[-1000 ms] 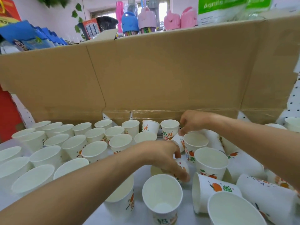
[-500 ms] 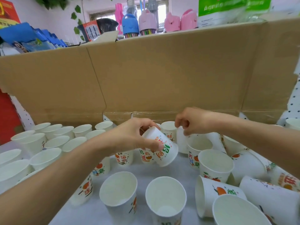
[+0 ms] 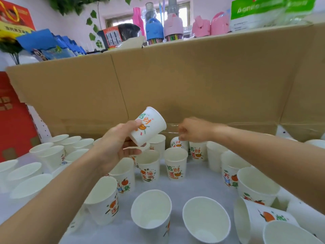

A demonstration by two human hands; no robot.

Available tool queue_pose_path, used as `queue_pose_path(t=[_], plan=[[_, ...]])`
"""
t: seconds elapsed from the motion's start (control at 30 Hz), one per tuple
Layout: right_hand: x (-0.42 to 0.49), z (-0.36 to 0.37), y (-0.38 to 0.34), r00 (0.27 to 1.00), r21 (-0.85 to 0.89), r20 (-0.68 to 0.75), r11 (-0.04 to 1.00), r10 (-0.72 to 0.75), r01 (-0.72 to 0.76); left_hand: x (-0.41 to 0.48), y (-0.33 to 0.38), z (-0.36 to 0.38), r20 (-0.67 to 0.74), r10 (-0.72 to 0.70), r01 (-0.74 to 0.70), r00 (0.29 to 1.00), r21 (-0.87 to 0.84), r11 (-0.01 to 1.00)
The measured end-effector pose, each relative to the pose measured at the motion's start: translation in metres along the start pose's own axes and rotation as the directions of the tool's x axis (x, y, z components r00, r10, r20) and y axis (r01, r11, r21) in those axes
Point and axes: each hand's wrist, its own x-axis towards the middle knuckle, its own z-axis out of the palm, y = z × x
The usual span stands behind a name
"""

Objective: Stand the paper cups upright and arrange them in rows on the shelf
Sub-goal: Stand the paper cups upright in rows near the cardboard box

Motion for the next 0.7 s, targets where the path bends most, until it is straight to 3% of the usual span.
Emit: queue_pose_path(t=[0.2,0.4,0.7], plan=[[0.024,0.017,-0.013,0.986,-0.081,0.122,0.992,0.11,-0.101,-0.004,-0.003,-0.02,0.003,-0.016,0.016,1.0,-0.238,0.971],[0.033,0.012,-0.018,0.964,-0.115,0.217,0.984,0.156,-0.134,-0.011,-0.006,-0.034,0.13,0.008,0.058,0.991,-0.49,0.87],[0.023,0.015,-0.01,0.962,0.019,0.239,0.99,0.135,-0.143,-0.011,-0.012,-0.019,0.209,0.035,0.112,0.977,-0.647,0.754]])
